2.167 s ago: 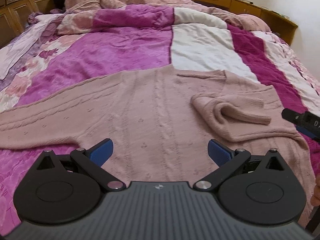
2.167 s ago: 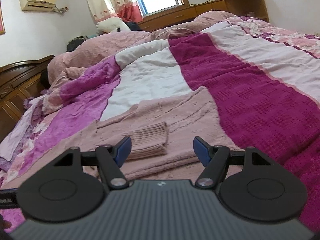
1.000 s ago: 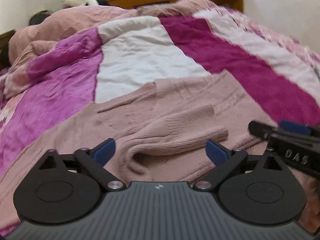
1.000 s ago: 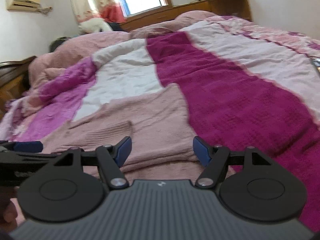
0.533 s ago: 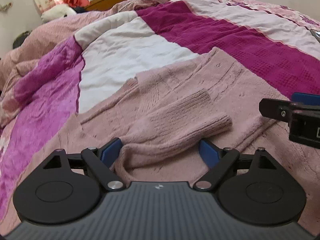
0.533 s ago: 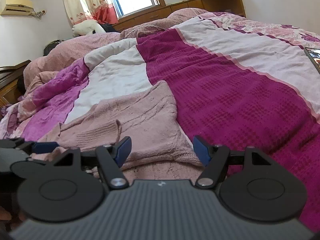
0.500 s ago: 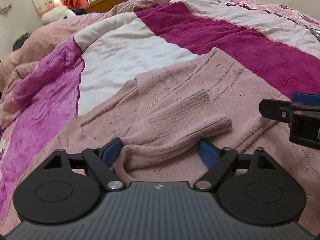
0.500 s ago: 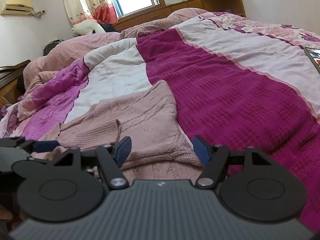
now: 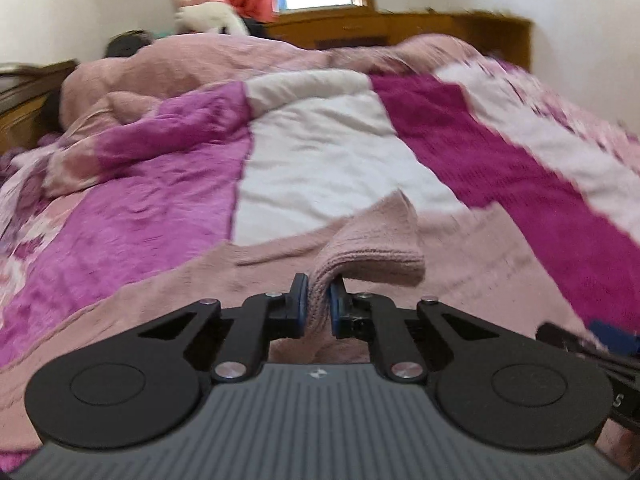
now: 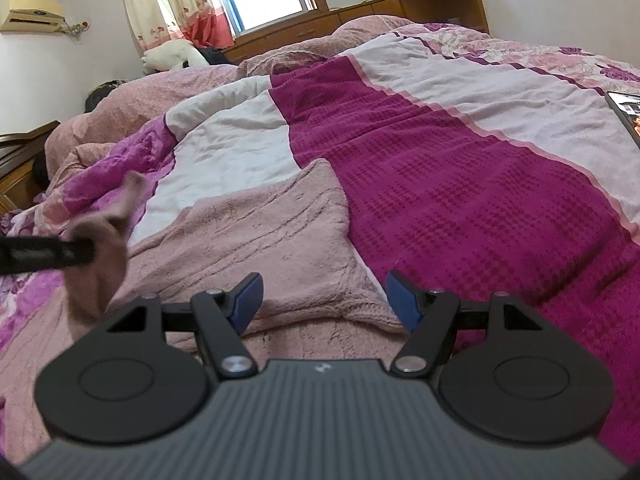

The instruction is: Fold small clothes

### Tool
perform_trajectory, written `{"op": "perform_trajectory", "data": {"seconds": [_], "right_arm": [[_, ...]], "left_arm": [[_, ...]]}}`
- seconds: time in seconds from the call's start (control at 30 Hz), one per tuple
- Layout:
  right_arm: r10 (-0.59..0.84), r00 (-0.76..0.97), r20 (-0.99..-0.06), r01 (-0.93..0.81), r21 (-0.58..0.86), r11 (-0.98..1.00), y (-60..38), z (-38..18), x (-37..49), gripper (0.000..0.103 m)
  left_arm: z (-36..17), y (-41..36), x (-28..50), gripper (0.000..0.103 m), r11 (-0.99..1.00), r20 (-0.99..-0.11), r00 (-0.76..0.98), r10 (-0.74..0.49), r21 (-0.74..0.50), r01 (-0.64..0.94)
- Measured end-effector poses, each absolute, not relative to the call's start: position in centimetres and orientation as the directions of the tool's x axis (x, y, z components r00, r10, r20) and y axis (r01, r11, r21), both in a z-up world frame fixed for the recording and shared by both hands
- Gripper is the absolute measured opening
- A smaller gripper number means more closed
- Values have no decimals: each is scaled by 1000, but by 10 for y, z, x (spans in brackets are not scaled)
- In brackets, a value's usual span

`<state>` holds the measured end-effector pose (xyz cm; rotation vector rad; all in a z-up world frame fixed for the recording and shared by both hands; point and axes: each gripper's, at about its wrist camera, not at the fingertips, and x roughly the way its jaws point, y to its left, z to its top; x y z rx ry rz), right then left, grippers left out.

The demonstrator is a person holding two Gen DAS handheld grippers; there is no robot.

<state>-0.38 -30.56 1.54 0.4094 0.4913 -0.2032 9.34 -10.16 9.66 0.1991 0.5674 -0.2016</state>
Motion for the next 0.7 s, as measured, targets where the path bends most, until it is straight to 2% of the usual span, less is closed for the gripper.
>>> {"op": "perform_trajectory", "data": {"seconds": [0.27, 0.6, 0.7], "right_arm": [[-92, 866, -492, 277, 318, 907, -302, 17, -5, 70], [-101, 864, -493, 272, 290, 917, -298, 17, -6, 70], [-103, 862, -496, 271, 280, 921, -296, 16, -5, 70]], "left_arm": [[101, -44, 82, 12, 991, -549, 836, -18, 101, 87], [62, 20, 76, 13, 997, -661, 748, 64, 69, -24], [56, 39, 73, 15, 999, -688, 725, 44, 30, -32]]}}
